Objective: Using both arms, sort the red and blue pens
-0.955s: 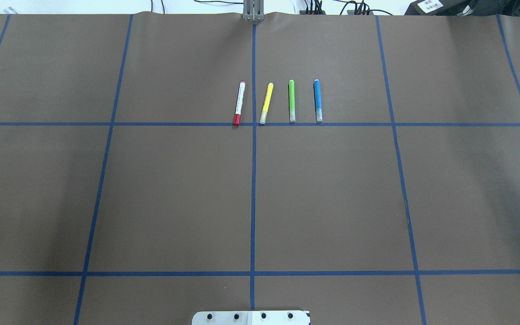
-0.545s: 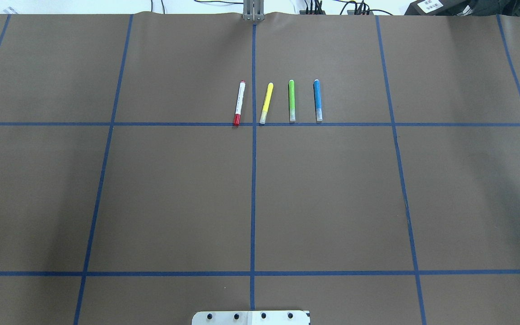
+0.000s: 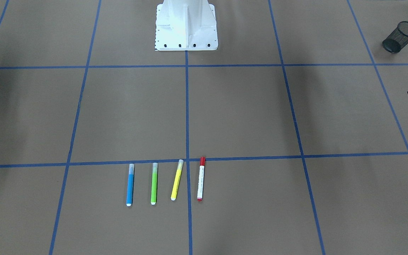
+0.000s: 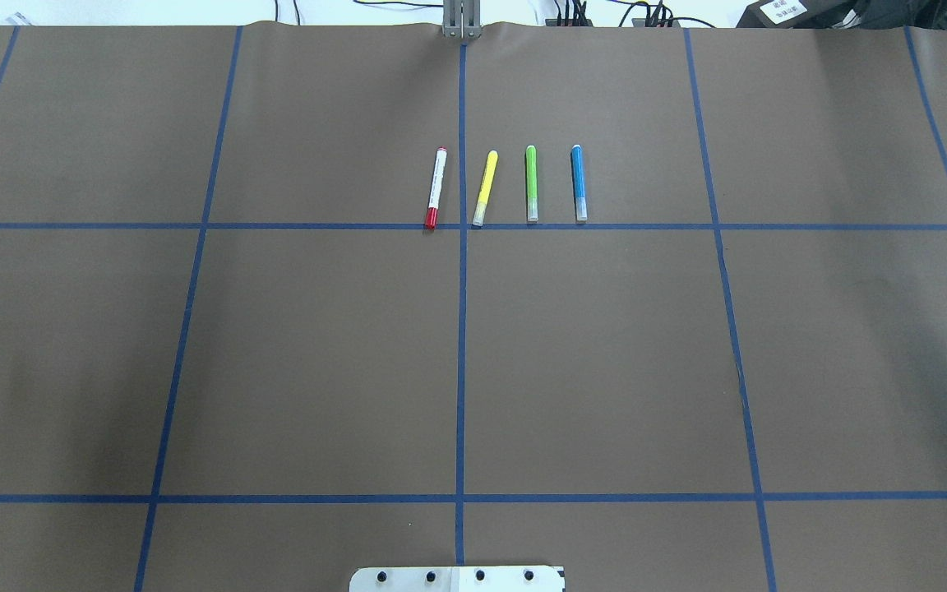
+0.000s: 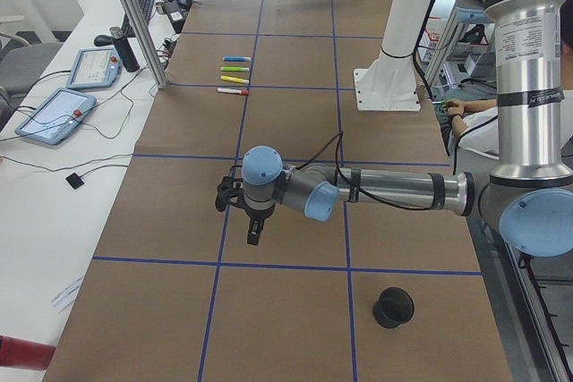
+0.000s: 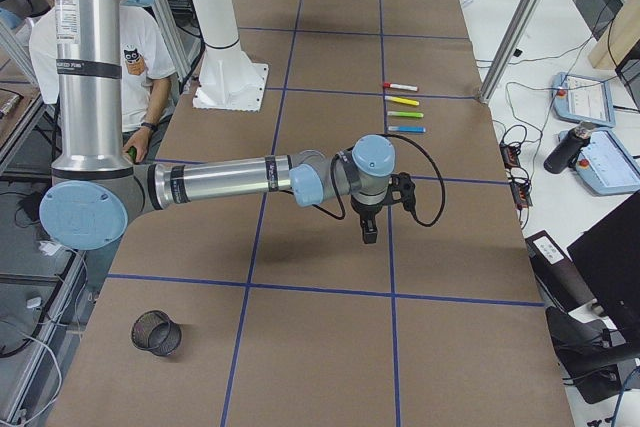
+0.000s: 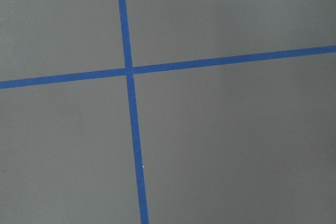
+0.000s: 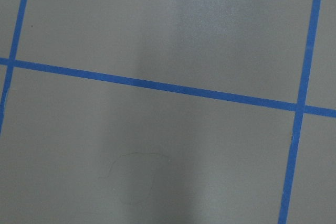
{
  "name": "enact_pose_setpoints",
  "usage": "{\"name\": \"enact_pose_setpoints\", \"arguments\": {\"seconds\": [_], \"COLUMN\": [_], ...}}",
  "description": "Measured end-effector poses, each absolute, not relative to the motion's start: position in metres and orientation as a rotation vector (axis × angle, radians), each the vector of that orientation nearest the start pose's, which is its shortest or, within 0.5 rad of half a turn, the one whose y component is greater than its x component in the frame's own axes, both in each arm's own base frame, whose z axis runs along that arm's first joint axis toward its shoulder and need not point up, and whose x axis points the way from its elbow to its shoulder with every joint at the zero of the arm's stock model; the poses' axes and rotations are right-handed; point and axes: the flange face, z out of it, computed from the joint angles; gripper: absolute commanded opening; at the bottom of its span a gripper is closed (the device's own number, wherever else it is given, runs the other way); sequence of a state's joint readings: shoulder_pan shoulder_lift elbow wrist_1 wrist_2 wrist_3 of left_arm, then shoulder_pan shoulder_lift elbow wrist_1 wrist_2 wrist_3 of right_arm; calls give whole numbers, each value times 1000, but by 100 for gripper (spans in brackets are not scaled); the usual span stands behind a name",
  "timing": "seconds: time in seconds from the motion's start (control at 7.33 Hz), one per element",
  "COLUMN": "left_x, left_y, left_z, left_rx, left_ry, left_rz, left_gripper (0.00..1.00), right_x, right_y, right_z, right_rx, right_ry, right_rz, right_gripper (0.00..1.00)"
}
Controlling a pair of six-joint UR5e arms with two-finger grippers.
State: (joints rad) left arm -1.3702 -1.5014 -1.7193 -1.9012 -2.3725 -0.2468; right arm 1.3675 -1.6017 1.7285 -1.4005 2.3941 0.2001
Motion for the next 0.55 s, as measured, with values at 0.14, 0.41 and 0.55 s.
{"name": "enact_pose_setpoints", "arguments": {"seconds": [0.14, 0.41, 0.55], "left_x": [67, 150, 197], "left_y": [-505, -539, -549], "left_z": [552, 488, 453], "left_rx": [213, 222, 207], "left_ry": [874, 909, 912], "left_rz": [159, 241, 246], "left_gripper": [99, 99, 99], "right_x": [-40, -40, -40], "right_y": [-493, -491, -491], "right_z": [572, 571, 571], "right_rx": [112, 113, 112], "right_ry": [-857, -859, -861], "right_rz": [-126, -127, -127], "right_gripper": [100, 100, 100]}}
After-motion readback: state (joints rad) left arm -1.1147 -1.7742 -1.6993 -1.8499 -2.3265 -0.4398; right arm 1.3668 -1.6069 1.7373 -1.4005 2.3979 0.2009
